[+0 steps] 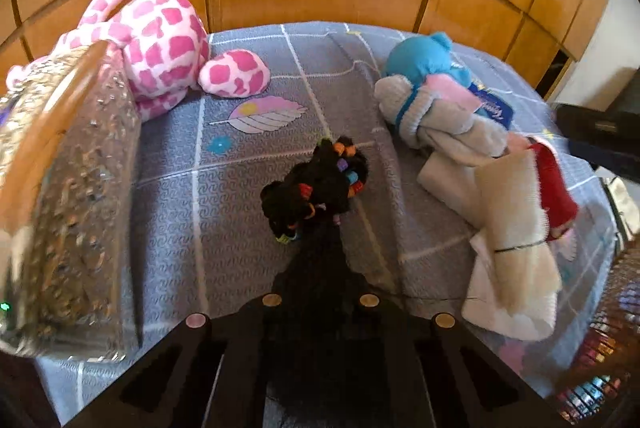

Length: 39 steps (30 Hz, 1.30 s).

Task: Organize soft objects
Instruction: 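Lift the wig with the left tool while the right tool grasps the white sock doll, then carry the wig into the gold tray with the left tool while the right tool carries the sock doll there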

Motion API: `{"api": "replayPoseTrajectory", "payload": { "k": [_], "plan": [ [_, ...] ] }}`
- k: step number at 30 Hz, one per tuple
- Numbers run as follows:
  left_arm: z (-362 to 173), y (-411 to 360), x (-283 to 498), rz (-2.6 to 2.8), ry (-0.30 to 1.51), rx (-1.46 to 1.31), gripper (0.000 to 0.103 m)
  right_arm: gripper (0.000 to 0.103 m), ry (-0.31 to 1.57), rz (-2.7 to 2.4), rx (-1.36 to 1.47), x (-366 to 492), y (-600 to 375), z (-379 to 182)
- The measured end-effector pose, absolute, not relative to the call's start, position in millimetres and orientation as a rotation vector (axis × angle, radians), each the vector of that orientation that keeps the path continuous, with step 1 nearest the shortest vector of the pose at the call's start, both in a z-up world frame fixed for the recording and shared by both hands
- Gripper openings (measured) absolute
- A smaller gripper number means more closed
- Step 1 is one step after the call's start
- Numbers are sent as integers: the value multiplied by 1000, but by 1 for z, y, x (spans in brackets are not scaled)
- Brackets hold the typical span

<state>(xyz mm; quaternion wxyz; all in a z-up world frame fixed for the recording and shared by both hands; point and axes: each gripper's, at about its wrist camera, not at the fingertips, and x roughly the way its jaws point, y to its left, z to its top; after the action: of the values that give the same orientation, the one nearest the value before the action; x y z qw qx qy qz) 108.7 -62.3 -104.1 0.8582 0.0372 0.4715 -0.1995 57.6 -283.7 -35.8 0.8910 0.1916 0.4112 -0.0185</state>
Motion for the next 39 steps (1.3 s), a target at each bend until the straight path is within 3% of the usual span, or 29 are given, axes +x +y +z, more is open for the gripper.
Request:
{"api": "replayPoseTrajectory", "payload": {
  "k": [13,17,26,33,39],
  "plan": [
    [-46,-43,82,-505,884,5,8,66,1056,26,55,168,-226,-84],
    [-24,-35,88,-501,840,-30,8,47,1108,19,38,181,-224,-105],
    [9,8,102,-410,775,-115,8,45,1137,16,88,184,-234,-113],
    [30,91,84,-247,715,-186,8,38,1114,-15,-23,184,-221,-115],
    [15,201,56,59,702,-211,8,34,1093,-23,-96,182,-213,-115]
  ]
}}
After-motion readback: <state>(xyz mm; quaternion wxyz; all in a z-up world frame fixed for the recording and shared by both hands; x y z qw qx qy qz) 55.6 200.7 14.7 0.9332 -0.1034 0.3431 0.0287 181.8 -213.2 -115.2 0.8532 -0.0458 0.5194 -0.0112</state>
